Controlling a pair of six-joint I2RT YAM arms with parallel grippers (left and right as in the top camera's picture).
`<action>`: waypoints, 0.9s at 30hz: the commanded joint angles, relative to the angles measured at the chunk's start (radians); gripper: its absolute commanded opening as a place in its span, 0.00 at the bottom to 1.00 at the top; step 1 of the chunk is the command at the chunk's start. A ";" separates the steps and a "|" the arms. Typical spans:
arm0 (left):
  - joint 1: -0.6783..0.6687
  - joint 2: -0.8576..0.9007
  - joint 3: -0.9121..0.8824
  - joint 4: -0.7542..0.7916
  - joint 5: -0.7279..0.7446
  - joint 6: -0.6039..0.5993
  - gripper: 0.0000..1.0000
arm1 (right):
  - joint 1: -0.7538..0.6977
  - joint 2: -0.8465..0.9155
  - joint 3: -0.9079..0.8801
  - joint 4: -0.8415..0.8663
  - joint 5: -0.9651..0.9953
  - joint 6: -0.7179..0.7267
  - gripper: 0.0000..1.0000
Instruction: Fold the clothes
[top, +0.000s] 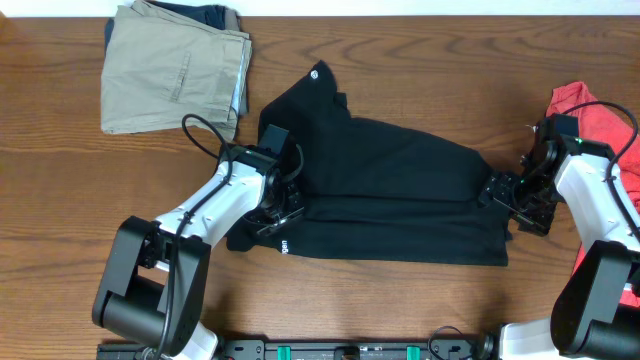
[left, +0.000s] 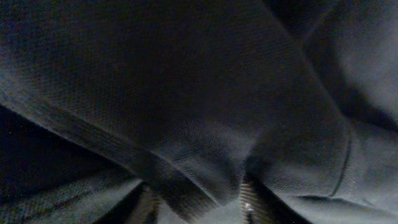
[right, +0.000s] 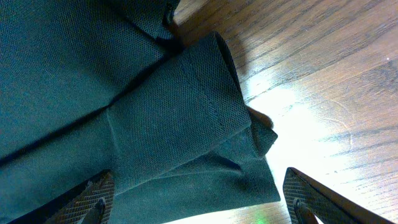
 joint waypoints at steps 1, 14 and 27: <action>0.013 0.004 -0.003 0.013 -0.029 0.021 0.24 | 0.013 0.005 0.018 -0.002 0.000 -0.012 0.85; 0.018 0.004 -0.003 0.212 -0.029 0.112 0.14 | 0.013 0.005 0.018 0.003 0.000 -0.012 0.85; 0.018 0.002 0.036 0.354 -0.024 0.264 0.22 | 0.012 0.003 0.033 0.002 -0.001 -0.012 0.81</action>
